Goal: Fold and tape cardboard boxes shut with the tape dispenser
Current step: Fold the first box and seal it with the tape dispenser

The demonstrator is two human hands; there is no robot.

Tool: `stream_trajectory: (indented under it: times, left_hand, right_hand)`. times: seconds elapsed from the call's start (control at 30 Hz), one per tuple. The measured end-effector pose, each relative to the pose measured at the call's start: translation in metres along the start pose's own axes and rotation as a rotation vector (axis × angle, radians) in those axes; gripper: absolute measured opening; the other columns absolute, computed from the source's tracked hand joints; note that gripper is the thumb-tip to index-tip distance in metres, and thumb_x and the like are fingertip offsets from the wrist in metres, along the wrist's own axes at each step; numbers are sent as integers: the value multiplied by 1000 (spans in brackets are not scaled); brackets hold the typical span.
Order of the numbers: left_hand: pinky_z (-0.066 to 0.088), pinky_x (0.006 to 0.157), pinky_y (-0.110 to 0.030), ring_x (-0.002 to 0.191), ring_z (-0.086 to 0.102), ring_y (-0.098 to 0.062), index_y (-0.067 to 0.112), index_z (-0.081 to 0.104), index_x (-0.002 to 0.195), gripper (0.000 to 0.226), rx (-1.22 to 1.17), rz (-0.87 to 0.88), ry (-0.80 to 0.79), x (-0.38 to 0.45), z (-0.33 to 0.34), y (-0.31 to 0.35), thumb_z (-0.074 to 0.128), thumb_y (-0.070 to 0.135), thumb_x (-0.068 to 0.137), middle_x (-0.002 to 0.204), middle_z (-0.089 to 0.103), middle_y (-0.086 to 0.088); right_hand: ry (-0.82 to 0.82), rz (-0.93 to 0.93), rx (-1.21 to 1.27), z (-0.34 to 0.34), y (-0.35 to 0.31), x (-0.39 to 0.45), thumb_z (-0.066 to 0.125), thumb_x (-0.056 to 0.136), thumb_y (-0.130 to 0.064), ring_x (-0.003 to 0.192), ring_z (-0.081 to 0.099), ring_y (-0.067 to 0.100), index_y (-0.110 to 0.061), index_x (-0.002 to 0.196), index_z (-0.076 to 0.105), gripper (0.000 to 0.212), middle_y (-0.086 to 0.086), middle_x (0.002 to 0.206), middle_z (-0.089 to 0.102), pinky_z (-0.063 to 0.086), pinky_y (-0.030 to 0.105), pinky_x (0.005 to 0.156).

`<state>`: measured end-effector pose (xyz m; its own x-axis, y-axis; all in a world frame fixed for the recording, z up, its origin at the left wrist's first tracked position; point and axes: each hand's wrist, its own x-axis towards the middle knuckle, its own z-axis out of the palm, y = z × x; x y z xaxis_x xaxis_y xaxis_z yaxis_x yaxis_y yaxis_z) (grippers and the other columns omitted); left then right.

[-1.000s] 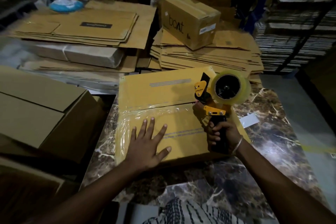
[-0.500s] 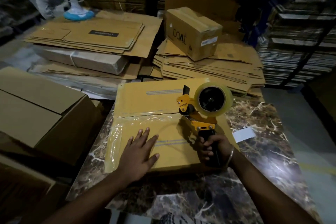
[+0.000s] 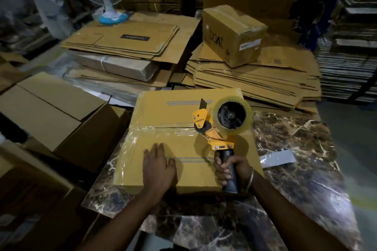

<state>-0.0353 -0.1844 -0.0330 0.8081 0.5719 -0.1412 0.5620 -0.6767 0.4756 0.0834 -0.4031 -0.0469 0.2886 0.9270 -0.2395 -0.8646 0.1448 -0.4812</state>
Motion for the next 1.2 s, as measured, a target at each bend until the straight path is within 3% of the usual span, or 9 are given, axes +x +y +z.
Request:
stream_trajectory:
  times: [0.1,0.2,0.23,0.3,0.43,0.5,0.73,1.0,1.2]
  left_hand:
    - [48,95,-37,112,61,-27,17,62,130,29,-638,-106,18,2,-14,38,51,25,104,128,66,-10]
    - [48,69,-33,71,66,-22,13,65,100,29,-1173,-383,-148,12,-32,81,47,35,105,85,73,-8]
    - [47,66,-31,66,65,-19,11,64,96,34,-1275,-477,-205,17,-37,91,48,39,104,75,72,-5]
    - [51,65,-32,74,65,-22,8,64,97,39,-1403,-629,-289,26,-41,99,54,46,99,81,70,-9]
    - [57,56,-29,74,59,-24,4,64,92,35,-1447,-719,-420,38,-46,91,62,39,93,89,62,-14]
    - [58,63,-31,78,64,-26,2,64,91,31,-1467,-726,-457,41,-46,86,63,33,91,89,66,-15]
    - [60,58,-31,57,72,-21,0,65,89,28,-1516,-698,-497,42,-48,82,57,25,101,70,73,-13]
    - [59,55,-28,54,72,-20,-2,65,89,13,-1627,-727,-514,35,-32,83,57,4,98,69,73,-16]
    - [61,55,-32,64,74,-31,-10,64,96,34,-1665,-713,-558,44,-29,70,48,19,102,81,73,-24]
  right_hand:
    - [-32,37,-65,-1,-1,2,75,60,-6,37,44,13,-9,78,62,22,1,51,46,44,24,47]
    - [-36,83,-111,-1,-1,3,77,59,-6,37,44,14,-8,77,62,24,2,51,45,42,25,46]
    - [-31,95,-129,0,0,3,77,58,-6,37,44,14,-8,77,62,24,2,51,44,42,25,46]
    - [-2,110,-156,2,0,2,79,55,-6,37,43,15,-7,75,61,27,2,50,42,41,25,45]
    - [63,108,-170,5,1,0,82,48,-6,35,40,16,-5,73,59,33,5,49,37,40,24,44]
    - [77,111,-186,5,1,-1,81,48,-5,34,41,17,-5,72,60,32,6,49,37,41,24,44]
    - [142,57,-192,10,4,-5,66,53,-2,35,37,17,-3,72,58,21,6,50,34,39,25,42]
    - [122,18,-174,9,7,-7,77,50,-5,36,39,16,-5,74,59,30,5,50,37,40,25,43]
    - [121,-13,-163,10,6,-7,79,49,-8,37,37,15,-7,74,59,32,4,51,36,40,24,45]
